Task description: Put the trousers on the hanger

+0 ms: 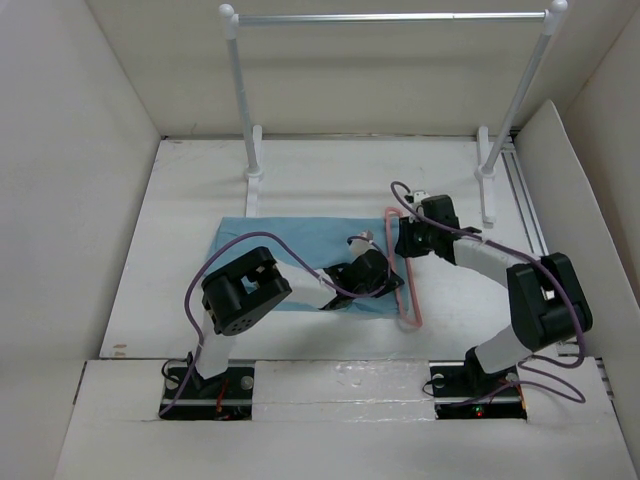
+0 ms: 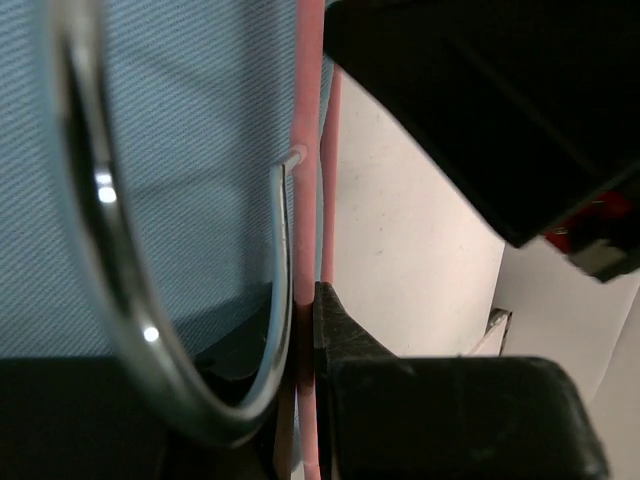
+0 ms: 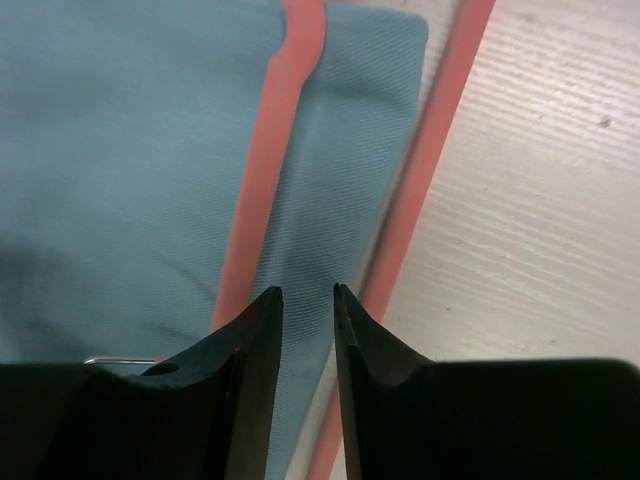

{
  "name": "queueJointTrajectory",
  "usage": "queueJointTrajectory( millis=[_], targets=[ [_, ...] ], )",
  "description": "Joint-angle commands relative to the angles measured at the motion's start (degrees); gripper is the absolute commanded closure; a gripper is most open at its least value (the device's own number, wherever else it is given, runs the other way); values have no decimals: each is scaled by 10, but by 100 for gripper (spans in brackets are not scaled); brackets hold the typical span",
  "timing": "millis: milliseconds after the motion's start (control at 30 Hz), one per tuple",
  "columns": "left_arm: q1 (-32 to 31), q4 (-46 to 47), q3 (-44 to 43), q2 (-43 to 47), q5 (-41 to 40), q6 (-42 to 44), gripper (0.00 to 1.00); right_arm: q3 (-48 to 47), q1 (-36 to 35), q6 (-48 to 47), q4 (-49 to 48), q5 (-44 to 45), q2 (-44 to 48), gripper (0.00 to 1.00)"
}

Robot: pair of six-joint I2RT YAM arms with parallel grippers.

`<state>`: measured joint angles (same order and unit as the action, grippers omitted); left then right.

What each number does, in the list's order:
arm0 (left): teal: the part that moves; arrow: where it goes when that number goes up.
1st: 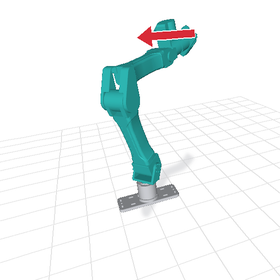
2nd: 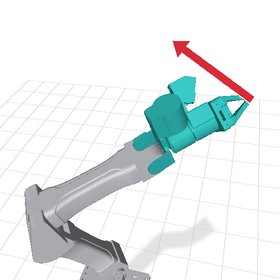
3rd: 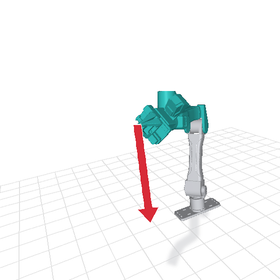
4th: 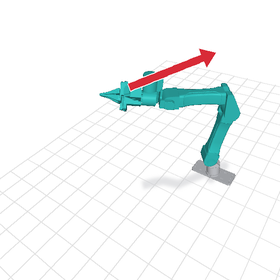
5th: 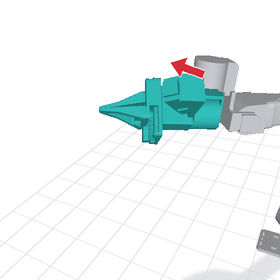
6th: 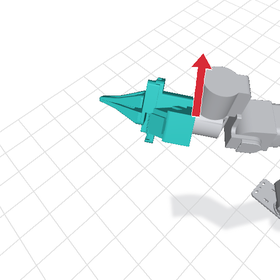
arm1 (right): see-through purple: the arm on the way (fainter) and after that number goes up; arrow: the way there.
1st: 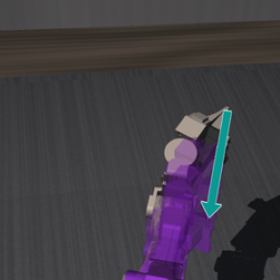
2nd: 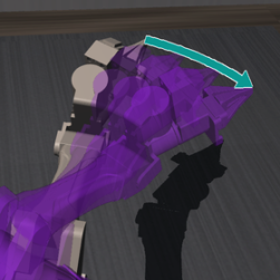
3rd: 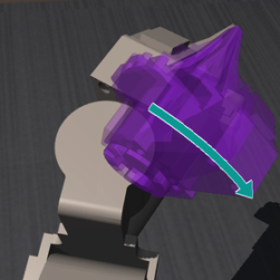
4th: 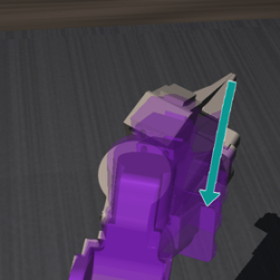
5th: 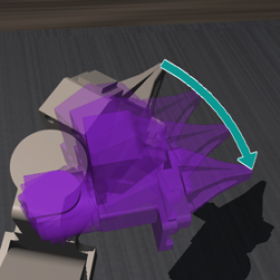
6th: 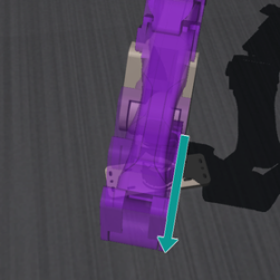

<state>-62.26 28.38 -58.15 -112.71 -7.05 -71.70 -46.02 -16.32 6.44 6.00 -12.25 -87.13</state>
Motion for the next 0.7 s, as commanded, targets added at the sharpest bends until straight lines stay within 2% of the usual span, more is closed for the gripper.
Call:
queueJointTrajectory(
  millis=[0,233,533,667],
  targets=[
    [0,-25,-12,-1,8,17,100,-1,-13,14,-18,27,-15,68],
    [6,-37,0,7,10,23,100,14,-44,52,-1,92,-11,68],
    [11,-42,7,16,12,30,100,25,-91,74,37,184,19,63],
    [11,-43,5,16,12,32,100,24,-96,72,47,193,21,61]
  ],
)
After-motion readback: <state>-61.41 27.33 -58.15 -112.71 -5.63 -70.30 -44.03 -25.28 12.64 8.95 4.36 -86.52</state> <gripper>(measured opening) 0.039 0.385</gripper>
